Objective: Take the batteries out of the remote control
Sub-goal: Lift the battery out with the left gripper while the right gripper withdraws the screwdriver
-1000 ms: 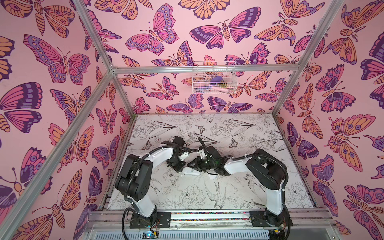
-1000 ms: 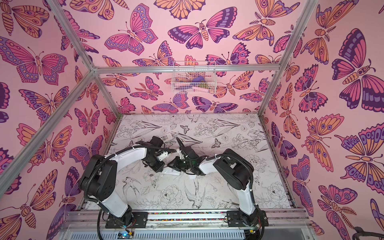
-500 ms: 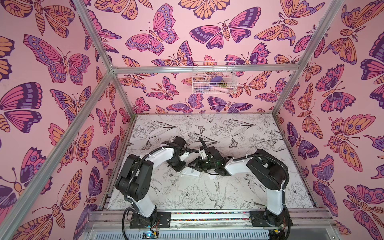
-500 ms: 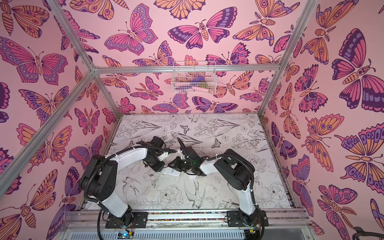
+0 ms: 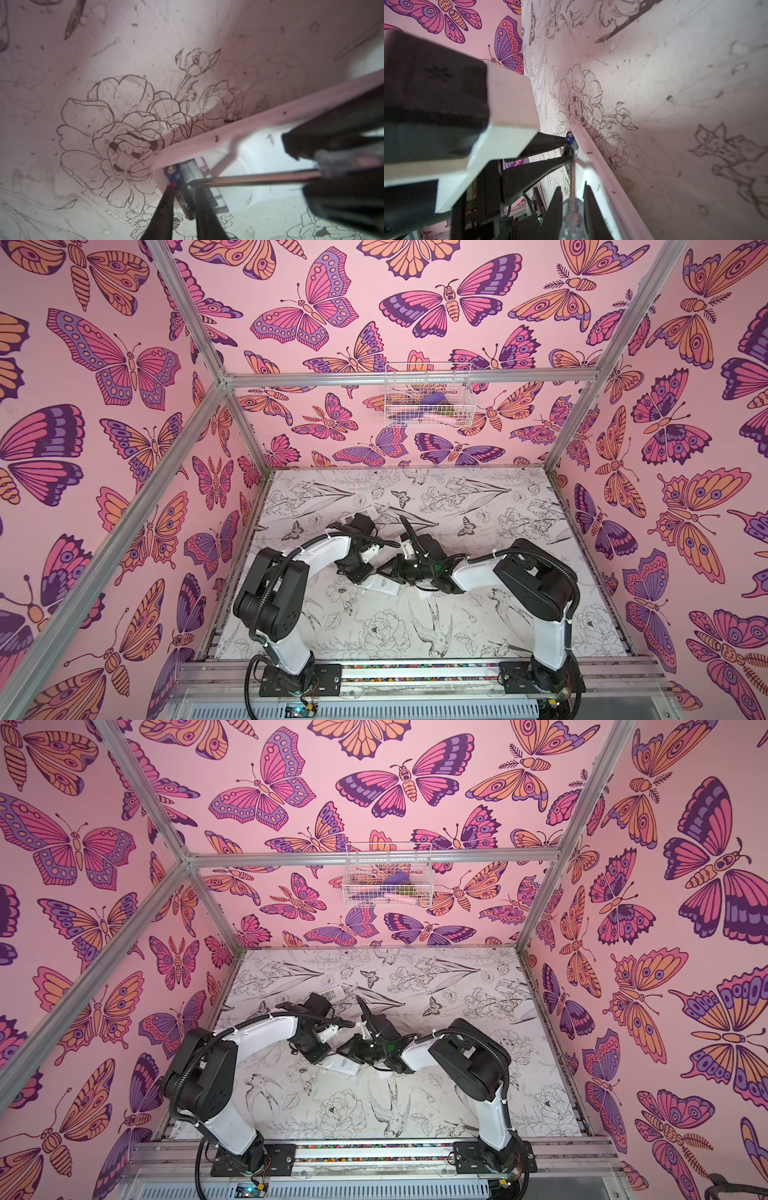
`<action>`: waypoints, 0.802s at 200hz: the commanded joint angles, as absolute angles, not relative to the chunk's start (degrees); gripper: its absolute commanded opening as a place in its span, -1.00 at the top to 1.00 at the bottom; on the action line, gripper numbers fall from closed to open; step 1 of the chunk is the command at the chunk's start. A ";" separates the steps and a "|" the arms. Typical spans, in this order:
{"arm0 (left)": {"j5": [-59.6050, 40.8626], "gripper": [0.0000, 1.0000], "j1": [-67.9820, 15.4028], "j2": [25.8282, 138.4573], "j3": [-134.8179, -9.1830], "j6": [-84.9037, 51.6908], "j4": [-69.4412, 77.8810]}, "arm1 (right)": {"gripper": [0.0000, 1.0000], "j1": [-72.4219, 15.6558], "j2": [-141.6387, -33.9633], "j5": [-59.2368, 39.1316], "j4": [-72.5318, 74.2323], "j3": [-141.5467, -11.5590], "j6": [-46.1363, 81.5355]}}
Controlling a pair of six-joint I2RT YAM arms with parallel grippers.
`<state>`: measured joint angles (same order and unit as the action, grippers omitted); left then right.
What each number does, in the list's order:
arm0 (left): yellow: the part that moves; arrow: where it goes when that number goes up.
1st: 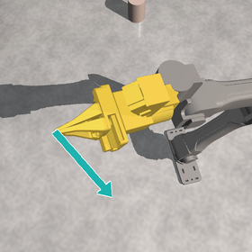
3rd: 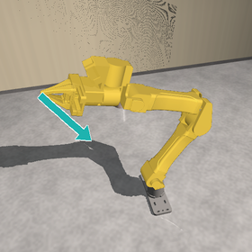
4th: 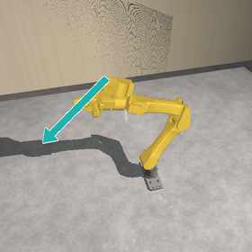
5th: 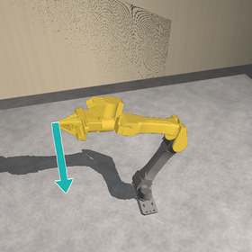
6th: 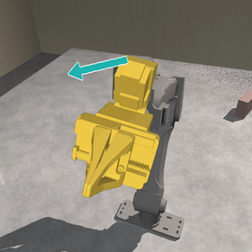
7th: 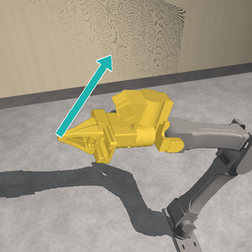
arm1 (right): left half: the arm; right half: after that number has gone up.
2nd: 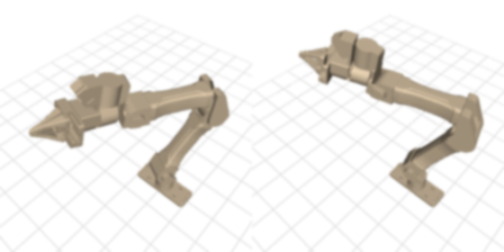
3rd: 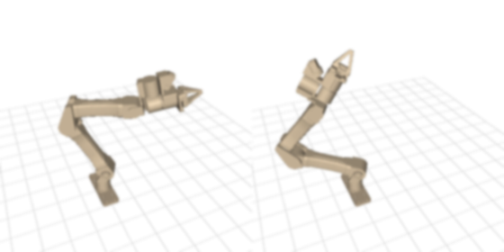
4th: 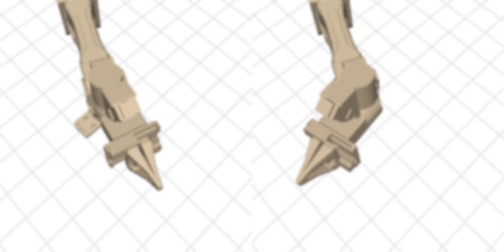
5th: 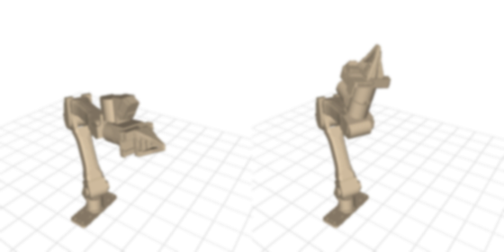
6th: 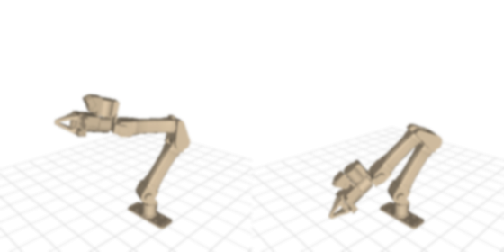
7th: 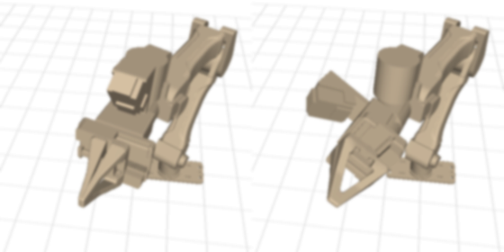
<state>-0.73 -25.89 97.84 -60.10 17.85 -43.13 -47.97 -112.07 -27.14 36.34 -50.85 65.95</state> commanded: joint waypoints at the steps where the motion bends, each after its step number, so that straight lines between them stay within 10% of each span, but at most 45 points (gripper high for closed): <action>1: -0.05 0.69 -27.70 100.51 -59.79 18.89 -43.22 | 1.00 -47.12 -108.64 -26.35 35.08 -48.79 64.84; 160: -11.34 0.79 -32.00 97.32 -78.72 20.58 -44.28 | 1.00 -29.84 -62.34 -11.67 -5.92 -34.31 45.95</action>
<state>-6.66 -30.68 93.67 -74.17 20.51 -45.58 -33.45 -69.23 -17.10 6.74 -34.92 50.89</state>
